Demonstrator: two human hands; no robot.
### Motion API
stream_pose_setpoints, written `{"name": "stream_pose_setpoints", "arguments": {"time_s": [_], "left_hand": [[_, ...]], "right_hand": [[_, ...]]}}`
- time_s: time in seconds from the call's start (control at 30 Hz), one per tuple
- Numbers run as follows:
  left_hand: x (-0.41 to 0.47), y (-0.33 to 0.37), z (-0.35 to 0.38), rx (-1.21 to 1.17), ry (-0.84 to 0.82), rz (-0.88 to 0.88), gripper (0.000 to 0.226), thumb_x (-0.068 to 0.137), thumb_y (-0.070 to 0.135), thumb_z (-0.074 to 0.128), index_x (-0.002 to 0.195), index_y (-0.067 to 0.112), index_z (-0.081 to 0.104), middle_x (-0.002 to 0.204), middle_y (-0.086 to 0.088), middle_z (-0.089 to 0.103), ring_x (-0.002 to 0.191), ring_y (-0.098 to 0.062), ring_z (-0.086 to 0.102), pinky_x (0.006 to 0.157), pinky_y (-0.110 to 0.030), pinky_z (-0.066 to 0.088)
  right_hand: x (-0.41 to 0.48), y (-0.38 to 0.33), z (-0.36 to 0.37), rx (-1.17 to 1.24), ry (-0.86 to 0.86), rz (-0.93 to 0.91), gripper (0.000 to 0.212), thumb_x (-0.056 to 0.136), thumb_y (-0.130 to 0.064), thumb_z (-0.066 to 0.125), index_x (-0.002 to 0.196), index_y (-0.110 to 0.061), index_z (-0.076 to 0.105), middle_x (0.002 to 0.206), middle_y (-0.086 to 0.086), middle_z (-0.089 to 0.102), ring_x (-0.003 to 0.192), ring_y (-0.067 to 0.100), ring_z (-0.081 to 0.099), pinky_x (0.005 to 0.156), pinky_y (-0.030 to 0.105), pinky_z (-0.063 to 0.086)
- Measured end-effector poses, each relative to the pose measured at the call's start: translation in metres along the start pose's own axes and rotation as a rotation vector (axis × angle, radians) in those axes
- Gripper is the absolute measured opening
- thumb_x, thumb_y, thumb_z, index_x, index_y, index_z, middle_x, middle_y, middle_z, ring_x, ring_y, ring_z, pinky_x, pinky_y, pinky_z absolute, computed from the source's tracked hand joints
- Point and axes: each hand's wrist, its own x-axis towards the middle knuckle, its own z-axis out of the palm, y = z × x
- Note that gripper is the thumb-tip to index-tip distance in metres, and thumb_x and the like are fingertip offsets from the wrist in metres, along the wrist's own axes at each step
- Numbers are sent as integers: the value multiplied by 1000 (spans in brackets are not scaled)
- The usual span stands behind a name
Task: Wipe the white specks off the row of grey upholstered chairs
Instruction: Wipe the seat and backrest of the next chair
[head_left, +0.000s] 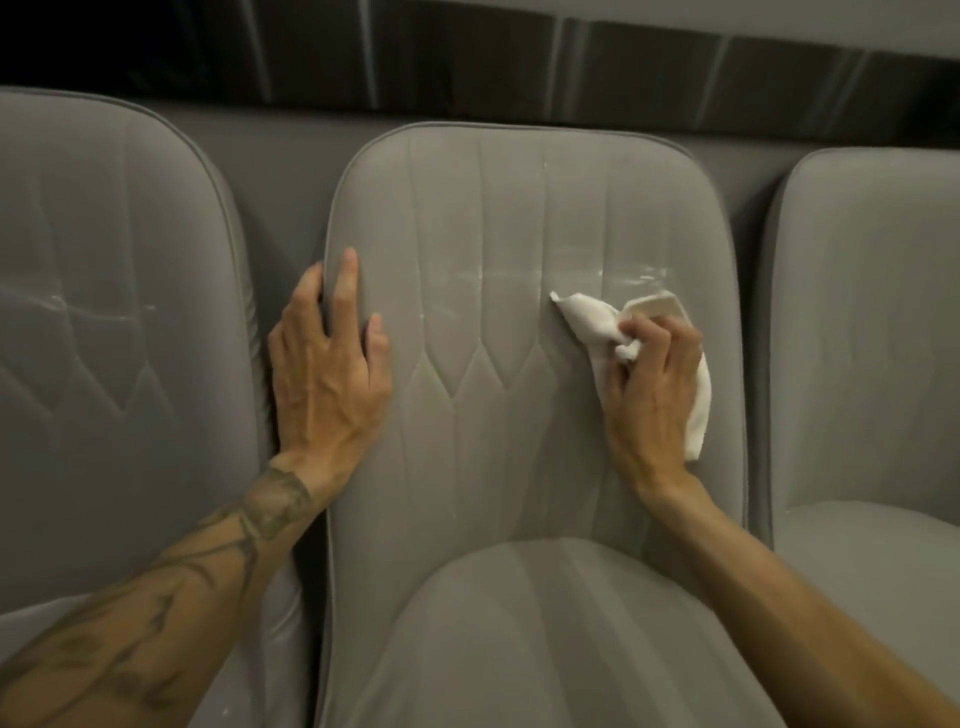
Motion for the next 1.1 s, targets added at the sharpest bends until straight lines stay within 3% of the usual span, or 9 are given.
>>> {"name": "stream_pose_setpoints", "arguments": {"time_s": [0.2, 0.27, 0.4, 0.53, 0.63, 0.77, 0.83, 0.97, 1.1], "left_hand": [[-1, -4, 7, 3, 33, 16, 57, 107, 30, 43, 161, 17, 32, 150, -23, 43, 122, -42, 49, 94, -55, 43], [-2, -5, 8, 2, 37, 13, 57, 107, 29, 43, 161, 16, 32, 150, -23, 42, 121, -42, 48, 93, -56, 43], [-2, -6, 10, -7, 37, 12, 58, 106, 29, 43, 161, 16, 31, 150, -23, 42, 119, -45, 50, 92, -56, 43], [-2, -4, 9, -17, 38, 8, 58, 106, 28, 42, 161, 15, 31, 150, -25, 41, 119, -46, 50, 92, -58, 43], [-1, -3, 7, -21, 27, 6, 58, 106, 29, 40, 161, 15, 30, 150, -24, 40, 116, -47, 48, 91, -59, 42], [-1, -1, 7, -16, 20, -5, 59, 105, 28, 41, 161, 14, 30, 150, -26, 40, 117, -47, 49, 90, -59, 41], [-2, -1, 7, -12, 21, 1, 59, 105, 26, 42, 161, 13, 32, 150, -27, 40, 118, -47, 49, 90, -59, 41], [-1, 0, 6, -23, 22, -7, 59, 104, 25, 44, 161, 13, 33, 150, -26, 40, 119, -47, 48, 90, -59, 42], [-1, -1, 6, -17, 14, -5, 59, 105, 26, 43, 161, 12, 33, 151, -26, 40, 118, -46, 48, 89, -58, 44]], "right_hand": [[42, 30, 6, -92, -55, -203, 26, 102, -25, 56, 123, -10, 49, 129, 18, 48, 114, 33, 46, 101, 40, 39], [89, 31, 9, -146, 19, -251, 26, 103, -27, 53, 121, -10, 52, 124, 19, 52, 109, 34, 47, 96, 40, 38], [137, 27, 9, -165, 169, -154, 25, 100, -28, 52, 118, -11, 53, 116, 16, 54, 103, 31, 47, 92, 42, 41], [78, 34, 0, -230, -11, -292, 24, 102, -31, 54, 117, -12, 53, 117, 14, 53, 102, 32, 49, 89, 42, 40], [94, 40, -6, -242, -93, -350, 24, 104, -32, 53, 116, -11, 53, 116, 14, 52, 99, 33, 49, 87, 42, 40], [160, 27, 7, -240, 23, -241, 27, 104, -35, 46, 118, -12, 50, 115, 16, 52, 99, 33, 48, 85, 43, 39], [150, 26, 10, -246, 66, -182, 28, 103, -37, 46, 119, -15, 50, 119, 15, 51, 101, 32, 47, 87, 42, 38], [105, 34, 1, -250, 13, -264, 28, 104, -35, 51, 119, -12, 53, 120, 13, 52, 104, 30, 47, 92, 39, 37], [158, 26, 8, -237, 30, -207, 33, 103, -37, 45, 120, -10, 53, 120, 19, 52, 105, 37, 48, 90, 43, 36]]}}
